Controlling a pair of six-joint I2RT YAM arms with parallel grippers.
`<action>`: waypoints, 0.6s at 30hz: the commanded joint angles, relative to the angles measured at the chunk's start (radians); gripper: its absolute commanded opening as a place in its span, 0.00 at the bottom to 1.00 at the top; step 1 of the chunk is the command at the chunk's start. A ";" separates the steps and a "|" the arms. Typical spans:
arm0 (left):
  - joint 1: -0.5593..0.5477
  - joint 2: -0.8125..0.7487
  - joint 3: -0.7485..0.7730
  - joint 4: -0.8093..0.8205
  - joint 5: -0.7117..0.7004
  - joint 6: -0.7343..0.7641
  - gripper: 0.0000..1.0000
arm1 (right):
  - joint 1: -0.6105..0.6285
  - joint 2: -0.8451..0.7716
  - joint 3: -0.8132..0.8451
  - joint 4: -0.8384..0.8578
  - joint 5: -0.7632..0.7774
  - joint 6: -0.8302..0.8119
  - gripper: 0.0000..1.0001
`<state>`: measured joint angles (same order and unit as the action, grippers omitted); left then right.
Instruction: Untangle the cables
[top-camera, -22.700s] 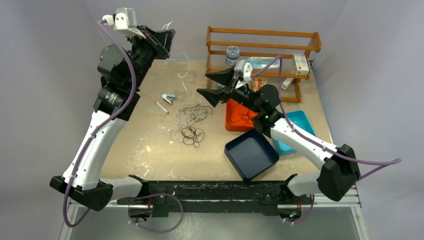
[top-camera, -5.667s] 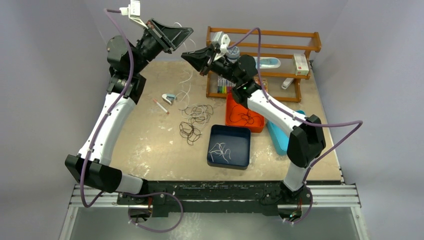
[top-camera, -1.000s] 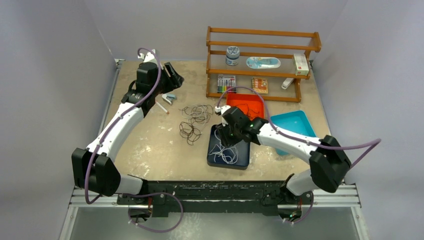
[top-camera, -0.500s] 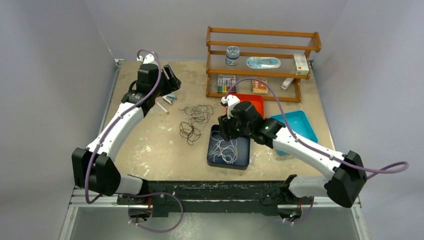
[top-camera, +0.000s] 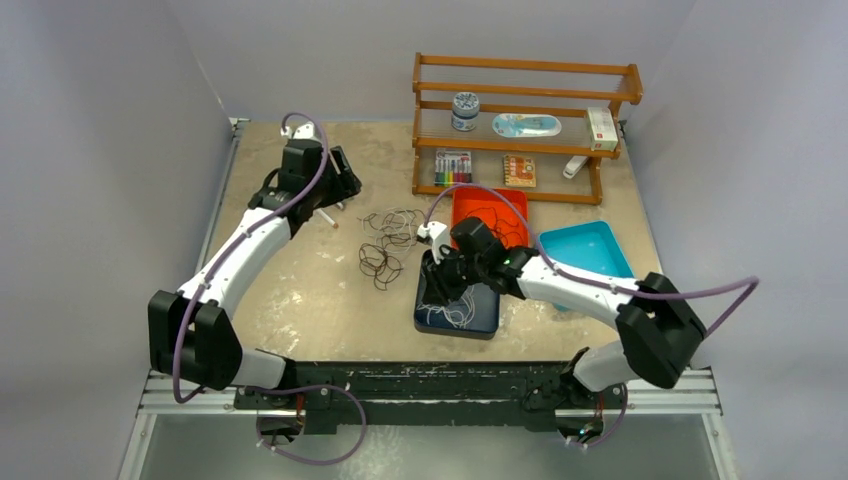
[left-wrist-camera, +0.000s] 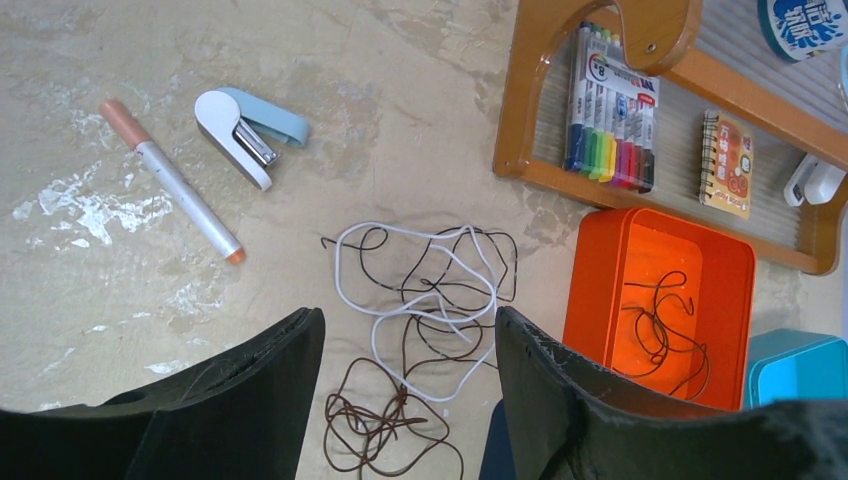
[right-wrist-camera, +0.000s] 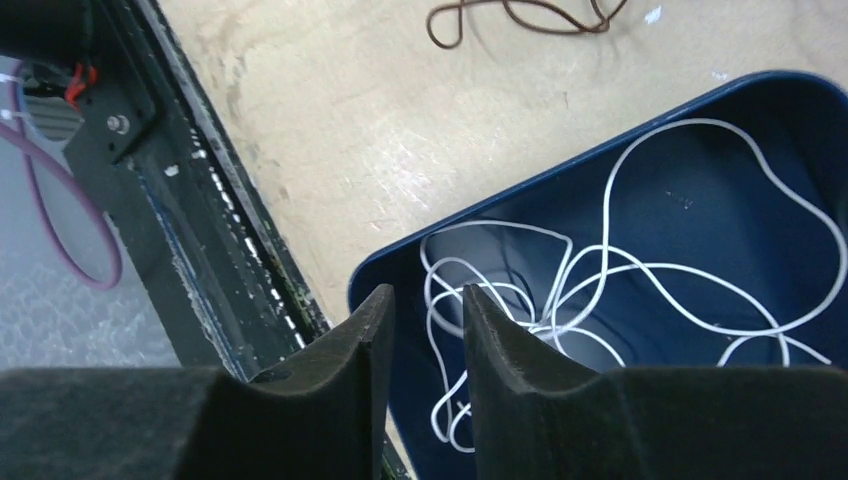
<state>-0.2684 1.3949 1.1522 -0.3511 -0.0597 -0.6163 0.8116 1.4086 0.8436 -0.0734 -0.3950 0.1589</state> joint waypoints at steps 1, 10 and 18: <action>0.009 0.001 -0.009 0.018 -0.012 0.013 0.63 | 0.000 0.057 -0.002 0.027 0.001 -0.016 0.31; 0.010 0.057 -0.033 0.001 -0.015 0.015 0.62 | -0.004 0.082 0.037 -0.062 0.264 0.040 0.23; -0.055 0.124 -0.046 0.077 -0.004 0.016 0.62 | -0.019 -0.073 0.055 -0.016 0.298 0.031 0.36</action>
<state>-0.2768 1.4994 1.1023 -0.3519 -0.0586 -0.6163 0.8013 1.4422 0.8452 -0.1368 -0.1234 0.1913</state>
